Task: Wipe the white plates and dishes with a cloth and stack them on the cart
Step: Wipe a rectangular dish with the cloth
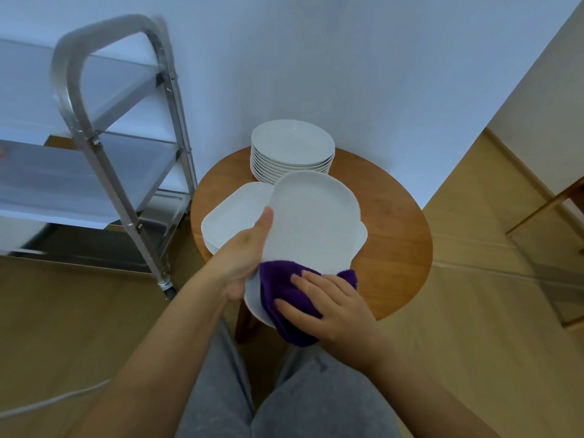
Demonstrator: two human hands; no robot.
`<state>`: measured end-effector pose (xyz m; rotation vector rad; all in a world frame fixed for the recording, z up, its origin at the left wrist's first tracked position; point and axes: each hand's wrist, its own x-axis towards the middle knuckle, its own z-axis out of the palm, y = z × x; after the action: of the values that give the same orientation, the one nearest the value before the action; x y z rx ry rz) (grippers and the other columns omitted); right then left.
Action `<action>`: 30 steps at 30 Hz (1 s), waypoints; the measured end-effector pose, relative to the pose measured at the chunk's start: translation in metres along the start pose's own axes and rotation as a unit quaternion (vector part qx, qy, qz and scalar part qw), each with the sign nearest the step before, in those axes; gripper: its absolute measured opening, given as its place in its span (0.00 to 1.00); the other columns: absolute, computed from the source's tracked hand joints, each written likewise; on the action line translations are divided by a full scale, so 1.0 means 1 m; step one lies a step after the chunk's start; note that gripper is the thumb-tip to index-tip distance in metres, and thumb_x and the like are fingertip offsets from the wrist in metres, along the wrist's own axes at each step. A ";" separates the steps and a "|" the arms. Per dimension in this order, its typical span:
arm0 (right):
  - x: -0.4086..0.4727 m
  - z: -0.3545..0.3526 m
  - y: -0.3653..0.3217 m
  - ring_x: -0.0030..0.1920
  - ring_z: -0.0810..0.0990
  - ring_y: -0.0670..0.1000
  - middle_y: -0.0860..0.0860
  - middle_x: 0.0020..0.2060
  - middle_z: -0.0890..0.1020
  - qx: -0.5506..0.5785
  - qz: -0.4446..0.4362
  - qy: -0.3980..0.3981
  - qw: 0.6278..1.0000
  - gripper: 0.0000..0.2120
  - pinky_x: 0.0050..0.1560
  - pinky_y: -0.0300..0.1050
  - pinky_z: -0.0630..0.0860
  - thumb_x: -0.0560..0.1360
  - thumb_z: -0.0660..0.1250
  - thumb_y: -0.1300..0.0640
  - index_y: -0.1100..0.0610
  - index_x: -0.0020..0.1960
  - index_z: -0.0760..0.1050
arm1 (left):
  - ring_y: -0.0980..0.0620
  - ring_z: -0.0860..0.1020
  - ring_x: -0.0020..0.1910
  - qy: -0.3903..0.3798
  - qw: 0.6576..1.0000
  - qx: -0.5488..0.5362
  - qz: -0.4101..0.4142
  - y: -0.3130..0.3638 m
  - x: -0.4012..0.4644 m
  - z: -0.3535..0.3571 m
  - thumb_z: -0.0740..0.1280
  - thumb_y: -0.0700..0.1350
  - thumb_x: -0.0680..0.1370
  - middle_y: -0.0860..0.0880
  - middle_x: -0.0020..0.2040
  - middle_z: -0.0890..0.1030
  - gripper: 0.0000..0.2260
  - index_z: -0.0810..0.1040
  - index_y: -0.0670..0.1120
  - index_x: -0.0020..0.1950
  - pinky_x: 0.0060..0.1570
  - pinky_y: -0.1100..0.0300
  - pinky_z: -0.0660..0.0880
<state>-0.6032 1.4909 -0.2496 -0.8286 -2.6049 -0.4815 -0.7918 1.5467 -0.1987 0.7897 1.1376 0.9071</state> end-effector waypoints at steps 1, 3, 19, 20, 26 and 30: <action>-0.003 0.000 0.003 0.63 0.72 0.55 0.55 0.63 0.75 -0.014 -0.024 -0.002 1.000 0.31 0.62 0.48 0.69 0.69 0.73 0.53 0.51 0.69 0.65 | 0.54 0.83 0.33 -0.033 0.999 0.029 -0.013 0.004 -0.001 -0.003 0.57 0.63 0.76 0.55 0.33 0.84 0.14 0.74 0.55 0.47 0.28 0.62 0.78; -0.002 -0.003 0.009 0.62 0.73 0.56 0.56 0.62 0.76 -0.032 -0.040 0.005 0.999 0.29 0.61 0.50 0.71 0.71 0.71 0.53 0.52 0.68 0.65 | 0.49 0.83 0.42 -0.077 0.990 0.107 -0.047 0.012 -0.002 -0.009 0.59 0.66 0.72 0.53 0.38 0.85 0.18 0.77 0.54 0.48 0.38 0.56 0.79; 0.039 -0.016 0.012 0.40 0.82 0.58 0.61 0.46 0.83 -0.062 0.215 0.079 0.971 0.29 0.32 0.44 0.78 0.62 0.79 0.60 0.61 0.60 0.73 | 0.47 0.76 0.44 0.128 0.990 -0.050 -0.010 -0.012 -0.027 0.020 0.66 0.40 0.76 0.49 0.48 0.74 0.14 0.66 0.52 0.57 0.27 0.55 0.79; 0.032 -0.016 0.014 0.41 0.82 0.57 0.60 0.46 0.83 -0.053 0.194 0.071 0.977 0.30 0.33 0.43 0.78 0.62 0.79 0.59 0.60 0.61 0.71 | 0.46 0.77 0.45 0.109 0.992 -0.055 -0.015 -0.010 -0.028 0.011 0.66 0.39 0.76 0.48 0.50 0.75 0.15 0.66 0.51 0.59 0.26 0.56 0.79; 0.006 -0.028 0.033 0.36 0.82 0.54 0.56 0.41 0.83 0.031 0.164 0.025 0.986 0.27 0.33 0.37 0.74 0.60 0.81 0.60 0.62 0.57 0.78 | 0.43 0.84 0.37 -0.032 0.997 -0.054 -0.042 0.008 -0.030 -0.029 0.68 0.50 0.68 0.44 0.43 0.85 0.21 0.69 0.50 0.59 0.31 0.53 0.81; 0.020 -0.043 0.031 0.41 0.79 0.44 0.41 0.41 0.79 0.309 0.396 -0.009 0.865 0.26 0.34 0.29 0.70 0.66 0.75 0.62 0.48 0.61 0.74 | 0.43 0.83 0.47 -0.043 0.996 -0.016 -0.080 0.009 -0.016 -0.017 0.56 0.74 0.59 0.43 0.51 0.83 0.40 0.72 0.51 0.62 0.39 0.50 0.81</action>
<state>-0.5898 1.5061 -0.1966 -1.4944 -1.9471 0.5610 -0.8130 1.5373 -0.1882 0.6936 1.0922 0.7499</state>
